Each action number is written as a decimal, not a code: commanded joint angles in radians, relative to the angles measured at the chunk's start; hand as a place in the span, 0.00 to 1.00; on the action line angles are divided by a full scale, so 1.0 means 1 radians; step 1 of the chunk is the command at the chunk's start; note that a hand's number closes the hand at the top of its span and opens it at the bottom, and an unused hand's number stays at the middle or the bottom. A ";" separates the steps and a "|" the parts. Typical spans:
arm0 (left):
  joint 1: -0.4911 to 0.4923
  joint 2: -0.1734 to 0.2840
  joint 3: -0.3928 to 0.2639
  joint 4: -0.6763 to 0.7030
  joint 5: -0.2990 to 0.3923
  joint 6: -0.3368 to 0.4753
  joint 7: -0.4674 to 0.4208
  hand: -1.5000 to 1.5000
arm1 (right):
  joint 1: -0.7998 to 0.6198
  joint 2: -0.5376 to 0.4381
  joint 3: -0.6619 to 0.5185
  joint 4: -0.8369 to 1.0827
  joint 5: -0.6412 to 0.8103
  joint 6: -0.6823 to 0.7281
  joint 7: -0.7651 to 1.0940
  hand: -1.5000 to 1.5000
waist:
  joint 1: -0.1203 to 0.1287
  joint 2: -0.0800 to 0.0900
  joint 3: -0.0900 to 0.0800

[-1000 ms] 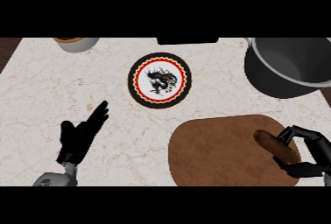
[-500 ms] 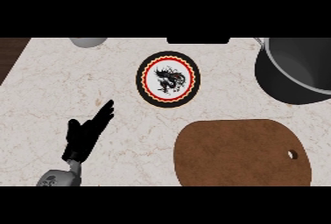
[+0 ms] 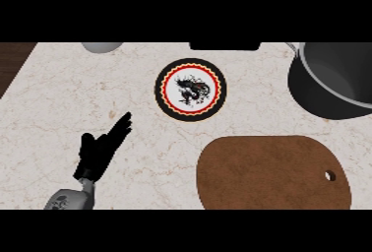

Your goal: Pick the sweet potato from the cutting board and place it in the pot

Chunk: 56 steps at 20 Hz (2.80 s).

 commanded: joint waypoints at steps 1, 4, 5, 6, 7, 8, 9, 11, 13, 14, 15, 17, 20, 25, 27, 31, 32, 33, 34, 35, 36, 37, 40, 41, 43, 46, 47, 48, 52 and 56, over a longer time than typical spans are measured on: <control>-0.039 0.005 0.012 0.012 -0.008 -0.006 0.020 0.50 | -0.077 -0.049 0.019 0.056 0.046 -0.031 -0.069 1.00 | -0.002 -0.001 -0.001; -0.011 -0.018 -0.001 0.000 -0.027 0.016 0.016 0.50 | -0.161 -0.050 0.060 0.061 0.087 -0.068 -0.012 1.00 | 0.001 -0.001 -0.002; -0.036 0.005 0.023 -0.012 0.012 -0.021 0.057 0.50 | -0.221 -0.056 0.072 0.038 0.093 -0.078 0.076 1.00 | 0.005 -0.002 -0.003; 0.040 -0.006 -0.011 -0.072 -0.021 0.003 0.039 0.50 | -0.198 -0.116 0.059 0.028 0.078 -0.014 0.078 1.00 | -0.003 -0.005 -0.003; 0.016 0.017 0.029 -0.053 0.015 -0.034 0.042 0.50 | -0.214 -0.043 0.081 -0.002 0.097 -0.106 0.088 1.00 | -0.006 -0.005 -0.004; -0.039 0.001 0.033 -0.006 0.001 -0.010 0.048 0.50 | -0.297 -0.054 0.100 -0.023 0.106 -0.086 0.182 1.00 | -0.003 -0.004 -0.005; 0.015 0.001 0.020 0.000 -0.011 -0.028 -0.014 0.50 | -0.284 -0.055 0.111 -0.034 0.114 -0.070 0.180 1.00 | -0.007 -0.005 -0.005; -0.017 0.005 0.055 0.052 0.012 -0.034 -0.022 0.50 | -0.363 -0.049 0.155 -0.051 0.158 -0.101 0.268 1.00 | -0.001 -0.003 -0.005; -0.036 -0.008 0.034 0.040 -0.010 -0.022 0.000 0.50 | -0.404 -0.038 0.201 -0.046 0.205 -0.099 0.287 1.00 | 0.006 -0.002 -0.004; -0.036 0.016 0.052 0.033 -0.006 -0.031 0.005 0.50 | -0.392 -0.003 0.222 -0.078 0.216 -0.104 0.320 1.00 | -0.003 -0.005 -0.005; 0.023 0.023 0.033 -0.021 -0.009 -0.041 -0.001 0.50 | -0.441 -0.020 0.234 -0.060 0.237 -0.107 0.368 1.00 | 0.010 -0.004 -0.005; -0.053 0.017 0.063 0.061 0.001 -0.050 -0.019 0.50 | -0.487 0.015 0.269 -0.073 0.267 -0.106 0.419 1.00 | 0.000 -0.003 -0.005; -0.047 -0.017 0.025 0.022 -0.028 -0.014 0.037 0.50 | -0.570 0.040 0.323 -0.055 0.335 -0.129 0.484 1.00 | 0.009 -0.001 -0.004; -0.009 -0.015 0.037 0.001 -0.002 -0.046 0.006 0.50 | -0.603 0.103 0.398 0.003 0.447 -0.222 0.495 1.00 | 0.015 0.003 -0.004; -0.003 0.005 0.025 -0.011 -0.022 -0.053 0.005 0.50 | -0.611 0.104 0.455 0.018 0.531 -0.304 0.550 1.00 | 0.033 0.009 -0.003; -0.012 0.000 0.027 0.029 -0.025 -0.062 -0.026 0.50 | -0.629 0.137 0.550 0.069 0.665 -0.400 0.631 1.00 | 0.040 0.015 -0.003; -0.073 -0.035 0.029 0.003 -0.024 -0.017 0.051 0.50 | -0.665 0.151 0.568 0.083 0.684 -0.358 0.664 1.00 | 0.029 0.009 -0.003; -0.030 0.015 0.054 -0.004 0.003 -0.070 0.029 0.50 | -0.680 0.153 0.577 0.110 0.688 -0.277 0.687 1.00 | 0.027 0.006 -0.004; -0.039 -0.047 0.017 0.014 -0.025 -0.023 0.024 0.50 | -0.701 0.183 0.586 0.139 0.696 -0.246 0.719 1.00 | 0.031 0.009 -0.004; -0.049 -0.035 0.017 -0.020 -0.025 -0.025 0.054 0.50 | -0.708 0.225 0.601 0.159 0.711 -0.237 0.772 1.00 | 0.040 0.010 -0.003; -0.072 -0.009 0.041 0.015 -0.020 -0.044 0.034 0.50 | -0.691 0.213 0.609 0.195 0.712 -0.159 0.774 1.00 | 0.038 0.014 -0.004; -0.046 -0.030 0.020 0.019 -0.032 -0.035 0.015 0.50 | -0.702 0.214 0.604 0.223 0.716 -0.155 0.816 1.00 | 0.039 0.014 -0.004; -0.090 0.009 0.054 0.015 0.000 -0.073 0.058 0.50 | -0.742 0.241 0.606 0.279 0.724 -0.080 0.880 0.00 | 0.038 0.015 -0.003; -0.044 -0.030 0.014 -0.013 -0.041 -0.026 0.038 0.50 | -0.739 0.221 0.608 0.298 0.728 -0.054 0.851 0.00 | 0.043 0.015 -0.002; -0.023 -0.028 0.018 0.004 -0.039 -0.039 0.008 0.50 | -0.747 0.306 0.577 0.297 0.705 -0.130 0.869 0.00 | 0.037 0.013 -0.002; -0.042 -0.016 0.044 -0.038 -0.010 -0.039 0.068 0.50 | -0.745 0.314 0.445 0.240 0.567 -0.198 0.759 0.00 | 0.025 0.005 -0.001; -0.014 -0.009 0.035 0.007 -0.021 -0.060 0.006 0.50 | -0.748 0.286 0.400 0.227 0.524 -0.217 0.708 0.00 | 0.023 0.010 0.000; -0.045 -0.033 0.038 0.003 -0.026 -0.023 0.045 0.50 | -0.754 0.309 0.350 0.211 0.474 -0.261 0.703 0.00 | 0.015 0.009 0.001; -0.034 -0.015 0.043 -0.013 -0.030 -0.031 0.029 0.50 | -0.759 0.294 0.199 0.197 0.328 -0.300 0.637 0.00 | 0.016 0.009 0.001; -0.012 0.016 0.066 -0.011 -0.010 -0.064 0.003 0.50 | -0.762 0.239 0.074 0.192 0.219 -0.367 0.629 0.00 | 0.022 0.012 0.000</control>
